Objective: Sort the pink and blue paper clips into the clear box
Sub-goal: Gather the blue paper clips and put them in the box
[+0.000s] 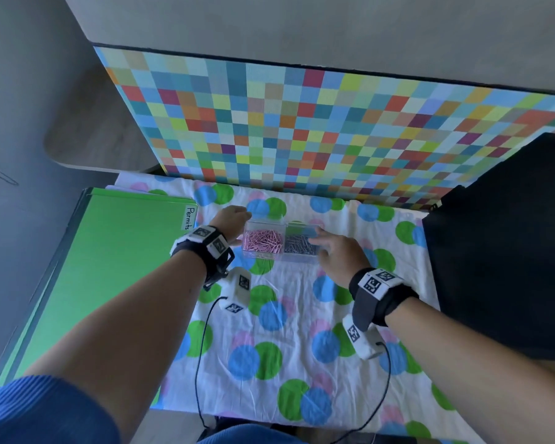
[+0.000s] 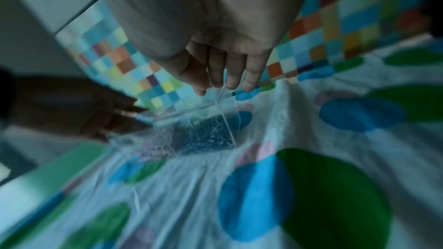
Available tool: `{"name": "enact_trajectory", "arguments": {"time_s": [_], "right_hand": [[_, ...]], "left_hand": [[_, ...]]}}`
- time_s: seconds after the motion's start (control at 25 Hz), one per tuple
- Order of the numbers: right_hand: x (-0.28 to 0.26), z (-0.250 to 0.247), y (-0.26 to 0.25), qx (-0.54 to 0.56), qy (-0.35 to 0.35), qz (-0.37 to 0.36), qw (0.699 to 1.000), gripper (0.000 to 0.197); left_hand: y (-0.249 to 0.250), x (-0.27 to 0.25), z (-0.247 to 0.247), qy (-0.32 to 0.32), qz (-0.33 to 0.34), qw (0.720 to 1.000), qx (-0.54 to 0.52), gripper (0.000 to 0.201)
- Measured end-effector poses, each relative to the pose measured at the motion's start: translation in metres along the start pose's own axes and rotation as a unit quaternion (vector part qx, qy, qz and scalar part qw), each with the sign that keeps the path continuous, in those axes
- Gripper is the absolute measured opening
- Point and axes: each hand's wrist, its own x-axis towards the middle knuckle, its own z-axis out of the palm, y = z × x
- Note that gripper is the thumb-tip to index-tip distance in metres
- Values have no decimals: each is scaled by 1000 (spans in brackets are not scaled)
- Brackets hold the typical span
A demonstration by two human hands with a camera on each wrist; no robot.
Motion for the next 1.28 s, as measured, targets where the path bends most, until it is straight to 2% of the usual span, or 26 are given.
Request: {"name": "enact_trajectory", "arguments": {"time_s": [0.08,0.16,0.36,0.44,0.52,0.64,0.76,0.84,0.92,1.0,1.12,1.28], "right_hand": [[-3,2,1,-72,-21,-35,997,39],[-2,1,2,-97,-20,-41,994,38],[-2,0,0,-100,-25,-36,994,39],[-3,0,-2,-93,-25,-32,995,40],[-4,-2,-4,-93,-32,-28,995,40],[-5,-3,-7,-91,-40,-25,995,41],[-6,-3,-7,-97,-46,-23,994,42],[-7,-3,-8,-97,-44,-20,994,43],[-7,-2,-9,-95,-42,-18,994,43],[-7,-2,-9,-96,-43,-17,994,43],[-8,-3,-10,-114,-43,-20,992,45],[-15,-1,-8,-162,-54,-42,984,52]], "left_hand": [[12,-2,0,0,-7,999,-38,16],[15,0,-1,18,-2,998,-54,30],[14,-10,-9,10,15,999,-28,39],[9,-13,-12,-5,10,998,-64,52],[6,-13,-14,-19,-7,995,-96,54],[6,-16,-14,-29,24,998,-48,44],[-1,-18,-11,-21,65,998,-14,44],[-8,-19,-14,-28,104,993,47,47],[-14,-21,-16,-32,160,968,193,51],[-19,-29,-13,-12,205,924,323,53],[-27,-45,-4,11,227,884,408,59],[-47,-53,-1,-11,250,829,500,69]]}}
